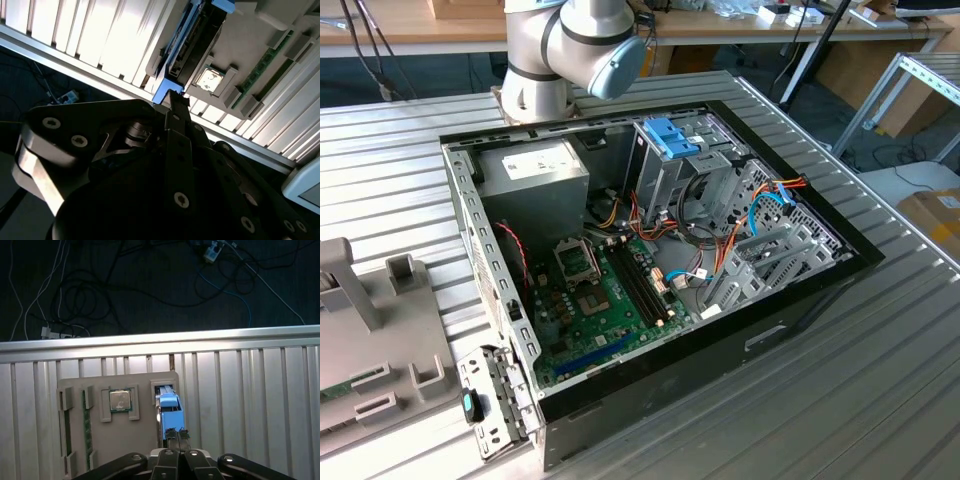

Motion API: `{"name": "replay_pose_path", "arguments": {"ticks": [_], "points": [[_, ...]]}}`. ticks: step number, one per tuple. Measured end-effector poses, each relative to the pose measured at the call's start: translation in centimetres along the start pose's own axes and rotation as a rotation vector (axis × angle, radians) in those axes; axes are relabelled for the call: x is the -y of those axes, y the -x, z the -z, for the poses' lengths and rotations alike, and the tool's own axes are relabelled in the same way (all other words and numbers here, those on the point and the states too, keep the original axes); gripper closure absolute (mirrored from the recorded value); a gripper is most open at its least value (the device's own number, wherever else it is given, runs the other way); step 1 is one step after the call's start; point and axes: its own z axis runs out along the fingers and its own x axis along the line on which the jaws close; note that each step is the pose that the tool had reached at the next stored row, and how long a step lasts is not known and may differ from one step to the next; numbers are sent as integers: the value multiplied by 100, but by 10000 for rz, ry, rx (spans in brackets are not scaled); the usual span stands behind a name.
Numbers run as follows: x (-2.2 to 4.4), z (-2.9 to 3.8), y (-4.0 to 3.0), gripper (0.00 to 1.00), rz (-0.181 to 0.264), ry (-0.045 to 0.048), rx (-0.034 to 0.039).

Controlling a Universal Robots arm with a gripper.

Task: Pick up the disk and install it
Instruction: 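Pick up the disk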

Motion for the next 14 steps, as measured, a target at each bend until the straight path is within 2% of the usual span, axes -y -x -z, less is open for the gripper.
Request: {"name": "replay_pose_path", "arguments": {"ticks": [11,14], "points": [[-3,-3,0,89,-1,-1,1],[-50,-6,-10,89,2,-12,1]]}}
